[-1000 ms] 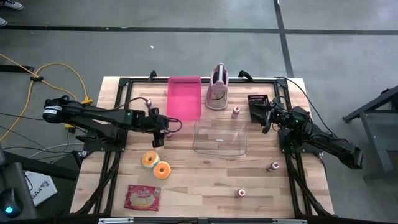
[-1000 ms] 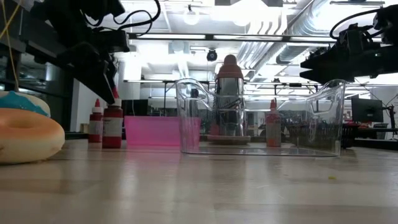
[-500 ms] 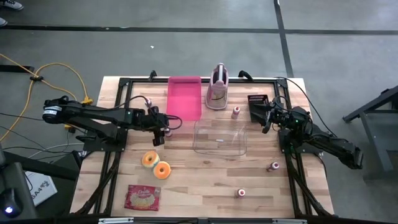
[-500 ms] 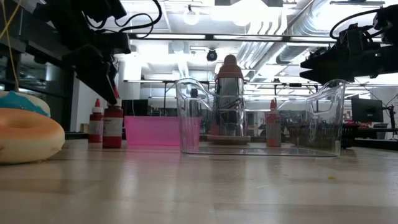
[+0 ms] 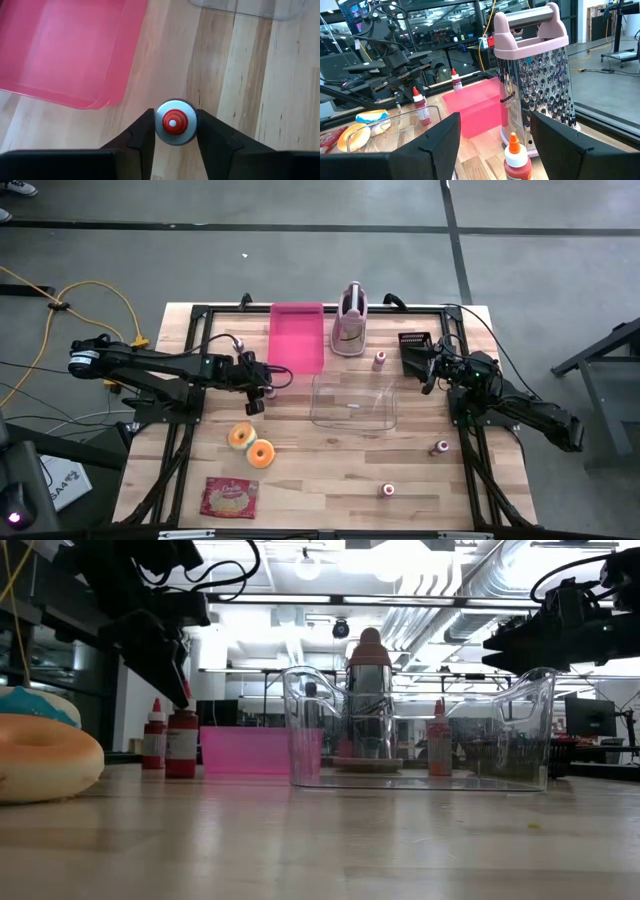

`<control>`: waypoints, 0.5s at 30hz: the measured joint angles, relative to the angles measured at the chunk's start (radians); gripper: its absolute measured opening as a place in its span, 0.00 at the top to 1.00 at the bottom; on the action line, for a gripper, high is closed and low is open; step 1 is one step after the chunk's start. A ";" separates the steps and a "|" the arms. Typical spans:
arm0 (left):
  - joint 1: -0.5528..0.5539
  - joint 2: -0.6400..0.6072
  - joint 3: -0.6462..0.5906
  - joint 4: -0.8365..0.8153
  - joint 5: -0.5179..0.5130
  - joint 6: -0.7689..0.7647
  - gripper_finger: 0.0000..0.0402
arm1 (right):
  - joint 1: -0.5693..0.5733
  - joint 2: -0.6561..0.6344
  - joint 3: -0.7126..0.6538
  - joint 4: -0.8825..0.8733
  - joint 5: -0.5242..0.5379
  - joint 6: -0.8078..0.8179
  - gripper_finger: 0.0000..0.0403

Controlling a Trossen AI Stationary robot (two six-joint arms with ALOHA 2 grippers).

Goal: Pick & Place Food Item
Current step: Put the middle red food coloring bottle into the transparent bin

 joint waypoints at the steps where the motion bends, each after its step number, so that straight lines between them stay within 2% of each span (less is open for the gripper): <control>1: 0.000 0.000 0.000 0.000 0.000 0.000 0.73 | 0.000 0.000 0.000 0.000 0.000 0.000 0.44; 15: 0.000 0.000 0.000 -0.002 0.018 0.000 0.72 | 0.000 0.000 0.000 0.000 0.000 0.000 0.44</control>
